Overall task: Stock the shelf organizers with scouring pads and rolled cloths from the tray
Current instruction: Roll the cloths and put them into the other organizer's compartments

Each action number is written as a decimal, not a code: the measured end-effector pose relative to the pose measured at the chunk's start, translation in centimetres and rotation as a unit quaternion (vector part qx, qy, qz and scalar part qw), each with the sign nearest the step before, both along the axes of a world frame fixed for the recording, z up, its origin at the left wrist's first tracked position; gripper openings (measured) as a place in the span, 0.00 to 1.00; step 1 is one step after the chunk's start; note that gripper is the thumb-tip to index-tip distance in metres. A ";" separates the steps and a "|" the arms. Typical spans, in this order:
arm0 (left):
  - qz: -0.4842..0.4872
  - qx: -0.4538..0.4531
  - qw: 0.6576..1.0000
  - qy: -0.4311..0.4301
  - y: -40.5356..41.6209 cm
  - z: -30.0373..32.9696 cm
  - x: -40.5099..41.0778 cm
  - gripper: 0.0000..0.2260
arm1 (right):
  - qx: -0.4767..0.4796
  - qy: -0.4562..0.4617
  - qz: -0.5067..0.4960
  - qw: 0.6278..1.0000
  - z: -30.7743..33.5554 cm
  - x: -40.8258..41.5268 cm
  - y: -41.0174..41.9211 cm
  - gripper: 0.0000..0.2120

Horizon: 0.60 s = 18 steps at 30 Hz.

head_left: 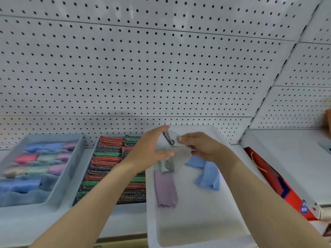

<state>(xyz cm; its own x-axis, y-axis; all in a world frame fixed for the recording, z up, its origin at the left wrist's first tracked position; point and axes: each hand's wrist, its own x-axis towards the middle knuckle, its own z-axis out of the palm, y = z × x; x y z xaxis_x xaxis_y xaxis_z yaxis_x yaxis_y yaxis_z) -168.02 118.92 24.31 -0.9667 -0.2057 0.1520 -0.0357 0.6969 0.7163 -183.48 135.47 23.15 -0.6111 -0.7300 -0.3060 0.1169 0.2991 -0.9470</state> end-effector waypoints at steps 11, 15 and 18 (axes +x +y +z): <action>-0.036 0.060 0.986 0.150 -4.9 7.5 -0.6 0.03 | -0.098 -0.039 0.040 0.994 5.3 3.7 -4.3 0.24; 0.003 0.073 0.987 0.143 -7.4 9.9 -0.5 0.10 | -0.106 -0.045 0.091 0.989 5.4 6.2 -5.6 0.25; 0.052 0.093 0.987 0.121 -9.7 11.0 0.0 0.11 | -0.109 -0.042 0.131 0.984 4.7 7.7 -6.6 0.17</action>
<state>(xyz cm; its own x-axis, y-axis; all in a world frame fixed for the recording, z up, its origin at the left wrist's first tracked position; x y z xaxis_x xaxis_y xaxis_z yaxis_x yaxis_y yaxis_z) -168.06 109.25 35.31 -0.8788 -0.3485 0.3261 0.0877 0.5538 0.8280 -175.77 128.89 27.86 -0.3722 -0.9131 -0.1664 0.1438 0.1204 -0.9823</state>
